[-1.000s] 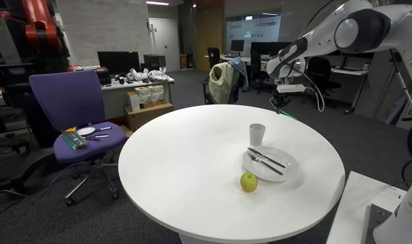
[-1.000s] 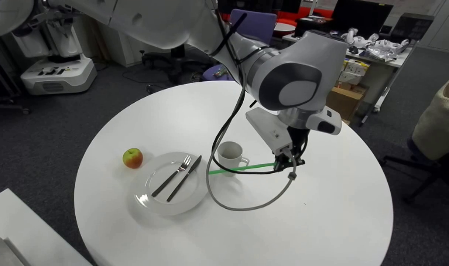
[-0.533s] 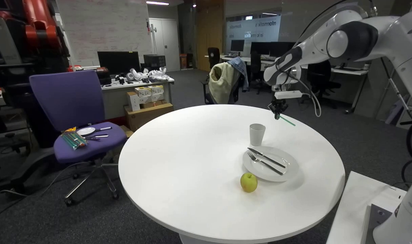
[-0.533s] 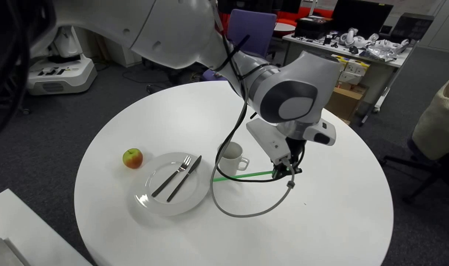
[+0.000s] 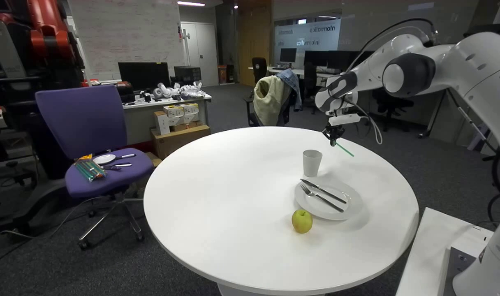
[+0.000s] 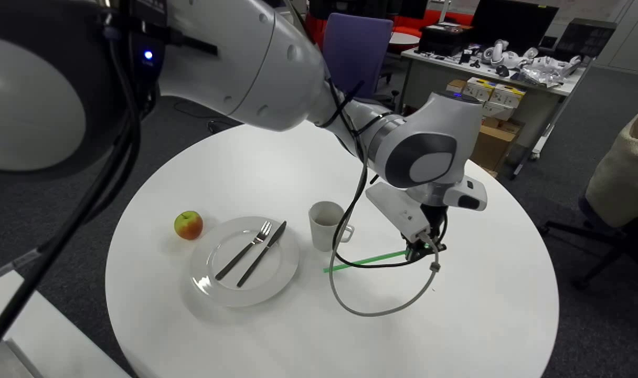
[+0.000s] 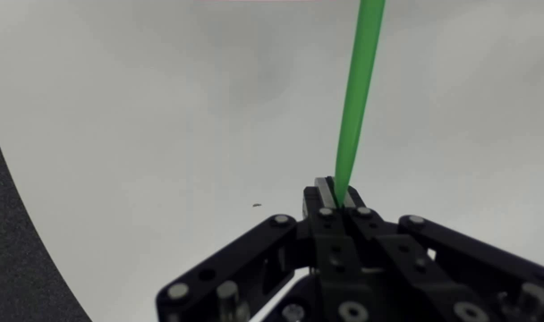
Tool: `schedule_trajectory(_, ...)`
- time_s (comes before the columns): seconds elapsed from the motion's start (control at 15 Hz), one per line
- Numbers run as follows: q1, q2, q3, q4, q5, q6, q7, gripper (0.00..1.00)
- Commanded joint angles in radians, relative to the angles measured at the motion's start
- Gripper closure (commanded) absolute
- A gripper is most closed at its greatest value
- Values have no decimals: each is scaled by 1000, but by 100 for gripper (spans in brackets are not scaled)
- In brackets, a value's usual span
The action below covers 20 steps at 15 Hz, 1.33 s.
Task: Remove the green straw from the white mug and put it on the table
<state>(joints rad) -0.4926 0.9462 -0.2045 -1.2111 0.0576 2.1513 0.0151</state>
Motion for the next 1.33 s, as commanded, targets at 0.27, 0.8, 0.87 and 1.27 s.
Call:
schedule_trajectory(0.27,-16,175,7,243,6,-15,-3,100)
schedule_trajectory(0.8,-40,259,30,382,20,-67,-11,51)
schedule_trajectory(0.87,-43,265,33,393,22,-79,-9,42)
schedule_trajectory(1.27,-56,305,44,461,26,-139,2,1)
